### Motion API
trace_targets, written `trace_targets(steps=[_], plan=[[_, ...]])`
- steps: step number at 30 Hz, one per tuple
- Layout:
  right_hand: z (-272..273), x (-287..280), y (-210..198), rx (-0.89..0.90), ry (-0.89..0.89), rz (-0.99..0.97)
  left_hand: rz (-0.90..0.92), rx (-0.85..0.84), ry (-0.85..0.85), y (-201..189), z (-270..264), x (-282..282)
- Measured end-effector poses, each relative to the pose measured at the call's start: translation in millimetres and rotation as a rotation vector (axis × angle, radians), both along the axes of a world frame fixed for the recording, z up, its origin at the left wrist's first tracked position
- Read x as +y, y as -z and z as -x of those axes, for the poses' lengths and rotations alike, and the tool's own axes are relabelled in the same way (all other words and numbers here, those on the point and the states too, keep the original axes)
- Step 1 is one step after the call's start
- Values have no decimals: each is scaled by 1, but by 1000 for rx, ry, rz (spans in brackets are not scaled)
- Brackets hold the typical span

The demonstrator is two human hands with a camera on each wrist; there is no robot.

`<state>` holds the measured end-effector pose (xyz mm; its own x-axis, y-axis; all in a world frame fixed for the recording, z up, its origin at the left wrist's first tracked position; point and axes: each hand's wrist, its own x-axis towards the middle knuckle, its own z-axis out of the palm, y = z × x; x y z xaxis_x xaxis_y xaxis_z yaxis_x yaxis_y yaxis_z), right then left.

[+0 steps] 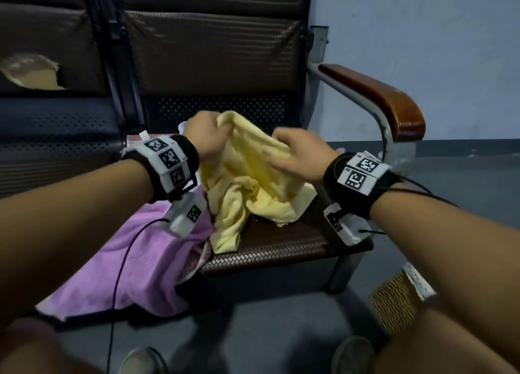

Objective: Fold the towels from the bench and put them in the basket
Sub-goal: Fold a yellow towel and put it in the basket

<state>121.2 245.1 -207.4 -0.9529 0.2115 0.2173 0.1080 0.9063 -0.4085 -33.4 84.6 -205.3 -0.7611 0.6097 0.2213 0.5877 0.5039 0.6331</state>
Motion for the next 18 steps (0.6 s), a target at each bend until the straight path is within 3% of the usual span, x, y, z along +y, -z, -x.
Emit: trace_targets(steps=[2,4,7,11,15,18], plan=[[-5,3,5,-210,71,-72,-175,-134,-105,-9,6,0],[-9,10,7,-250,150,-96,-268,-216,-193,-14,12,0],[-11,12,-1,-59,212,27,-334,-274,-244,-12,14,0],[-7,0,-12,214,83,254,-363,-311,-202,-2,17,0],[-6,-14,-16,236,-66,106,-372,-274,-319,-6,21,1],[-4,-19,-25,269,-101,45,-439,-349,-382,-14,28,1]])
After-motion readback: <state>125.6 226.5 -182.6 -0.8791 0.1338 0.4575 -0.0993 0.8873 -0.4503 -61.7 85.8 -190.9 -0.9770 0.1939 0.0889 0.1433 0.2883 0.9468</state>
